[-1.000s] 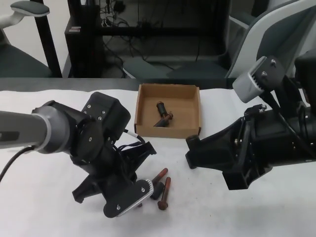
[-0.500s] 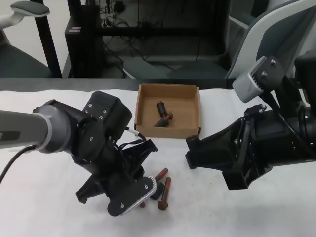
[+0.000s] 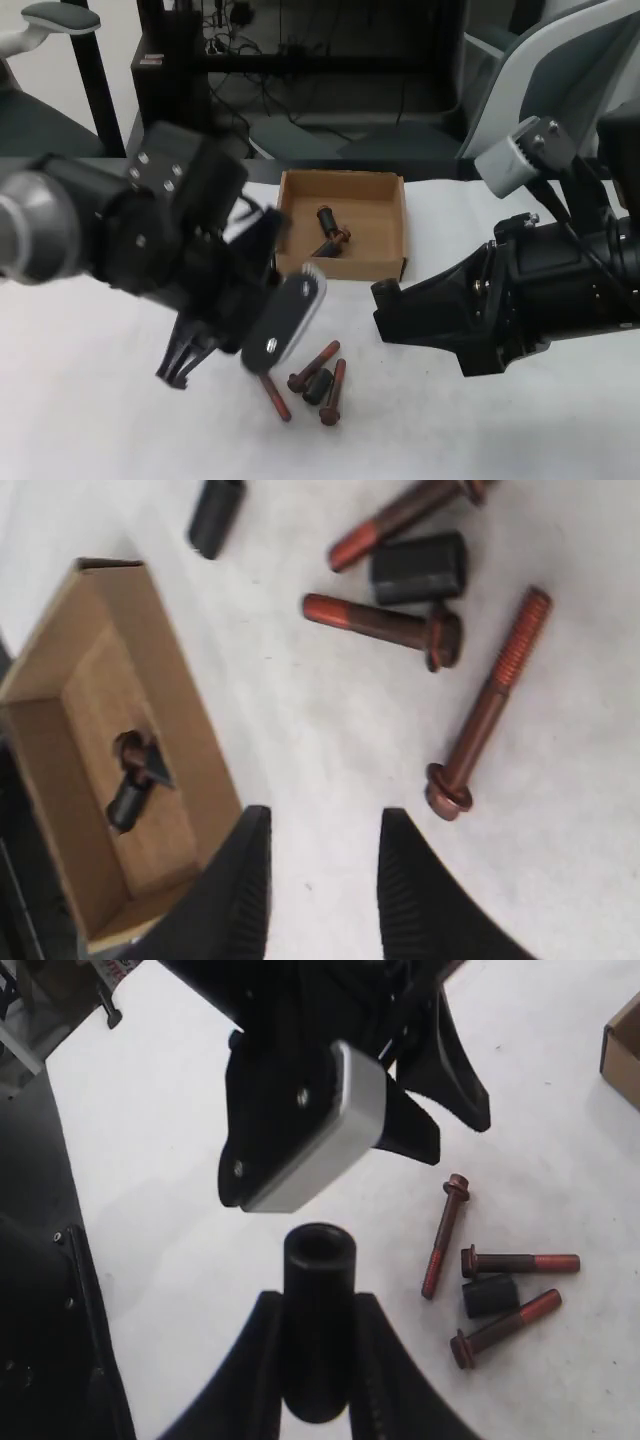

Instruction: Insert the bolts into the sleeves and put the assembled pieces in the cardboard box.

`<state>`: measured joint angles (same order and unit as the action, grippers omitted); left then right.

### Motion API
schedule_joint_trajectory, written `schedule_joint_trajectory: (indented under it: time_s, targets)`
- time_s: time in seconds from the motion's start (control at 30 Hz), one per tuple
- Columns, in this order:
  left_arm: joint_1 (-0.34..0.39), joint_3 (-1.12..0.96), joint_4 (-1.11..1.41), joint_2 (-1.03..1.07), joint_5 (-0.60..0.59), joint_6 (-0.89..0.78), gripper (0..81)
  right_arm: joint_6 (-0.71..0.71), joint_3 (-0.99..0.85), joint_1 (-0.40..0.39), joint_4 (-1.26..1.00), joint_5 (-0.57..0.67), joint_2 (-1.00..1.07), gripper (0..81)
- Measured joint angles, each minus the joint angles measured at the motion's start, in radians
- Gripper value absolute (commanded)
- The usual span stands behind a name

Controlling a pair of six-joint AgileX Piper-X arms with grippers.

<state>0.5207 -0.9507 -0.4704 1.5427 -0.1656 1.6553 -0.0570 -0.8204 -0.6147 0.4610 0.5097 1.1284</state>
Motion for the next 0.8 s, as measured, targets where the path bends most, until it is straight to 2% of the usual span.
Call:
schedule_joint_trajectory:
  time_s: [0.1,0.33,0.47,0.63,0.8]
  targets:
    - [0.000,-0.020,0.000,-0.056,-0.013,-0.197,37.2,-0.018,-0.002,0.000,0.000,-0.001,-0.012,0.4]
    - [0.035,-0.085,0.000,-0.142,-0.008,-0.921,37.2,-0.117,-0.004,0.000,0.000,0.001,-0.075,0.4]
    - [0.109,-0.087,-0.062,-0.154,0.085,-1.296,37.2,-0.172,-0.004,0.016,0.000,0.006,-0.102,0.4]
    - [0.189,-0.087,-0.275,-0.154,0.188,-1.713,37.2,-0.200,-0.004,0.058,0.002,0.006,-0.104,0.4]
    - [0.215,-0.087,-0.437,-0.154,0.250,-2.054,37.2,-0.214,-0.004,0.086,0.002,0.006,-0.104,0.4]
